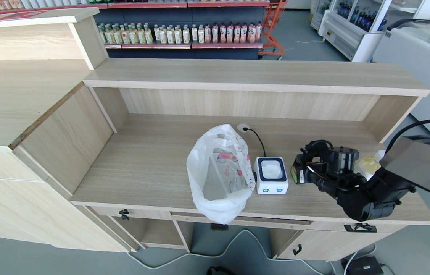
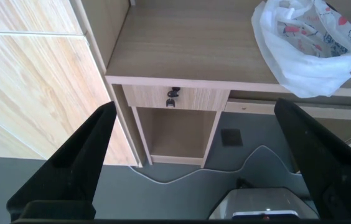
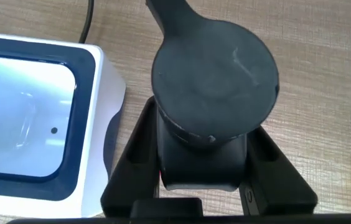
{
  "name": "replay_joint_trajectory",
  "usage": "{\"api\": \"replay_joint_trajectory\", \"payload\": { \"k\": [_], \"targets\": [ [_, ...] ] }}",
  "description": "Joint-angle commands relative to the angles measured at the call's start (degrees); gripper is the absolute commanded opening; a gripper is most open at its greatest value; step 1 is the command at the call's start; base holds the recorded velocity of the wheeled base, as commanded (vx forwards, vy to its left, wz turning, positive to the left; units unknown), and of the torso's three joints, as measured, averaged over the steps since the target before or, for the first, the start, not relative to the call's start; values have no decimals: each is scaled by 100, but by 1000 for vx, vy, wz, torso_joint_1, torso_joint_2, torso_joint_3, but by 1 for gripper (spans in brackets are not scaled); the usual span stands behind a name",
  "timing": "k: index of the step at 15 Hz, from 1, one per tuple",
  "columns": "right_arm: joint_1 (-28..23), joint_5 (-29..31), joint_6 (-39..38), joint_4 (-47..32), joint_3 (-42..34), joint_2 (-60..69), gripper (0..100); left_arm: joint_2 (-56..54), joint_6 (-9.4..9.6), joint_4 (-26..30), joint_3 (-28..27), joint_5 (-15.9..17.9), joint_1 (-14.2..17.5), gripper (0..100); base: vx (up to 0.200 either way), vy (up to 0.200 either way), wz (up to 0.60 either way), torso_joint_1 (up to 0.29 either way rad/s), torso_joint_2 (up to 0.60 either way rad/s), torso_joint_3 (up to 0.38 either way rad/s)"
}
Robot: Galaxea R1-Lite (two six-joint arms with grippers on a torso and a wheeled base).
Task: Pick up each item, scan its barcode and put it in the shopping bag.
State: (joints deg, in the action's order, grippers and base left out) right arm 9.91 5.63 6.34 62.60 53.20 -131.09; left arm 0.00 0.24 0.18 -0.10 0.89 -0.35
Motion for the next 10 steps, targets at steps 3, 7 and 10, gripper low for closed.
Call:
{"api": "replay_joint_trajectory", "payload": {
  "k": [3,7,10],
  "targets": [
    [-77,-150,183,183,15,-40,0,0,2,-1,1,-1,0,100,0,0,0,0,0,0],
    [-235,-537,350,183,120,-137,0,0,2,-1,1,-1,0,100,0,0,0,0,0,0],
    [-226,-554,350,183,94,127,0,0,2,-1,1,-1,0,100,0,0,0,0,0,0]
  ]
}}
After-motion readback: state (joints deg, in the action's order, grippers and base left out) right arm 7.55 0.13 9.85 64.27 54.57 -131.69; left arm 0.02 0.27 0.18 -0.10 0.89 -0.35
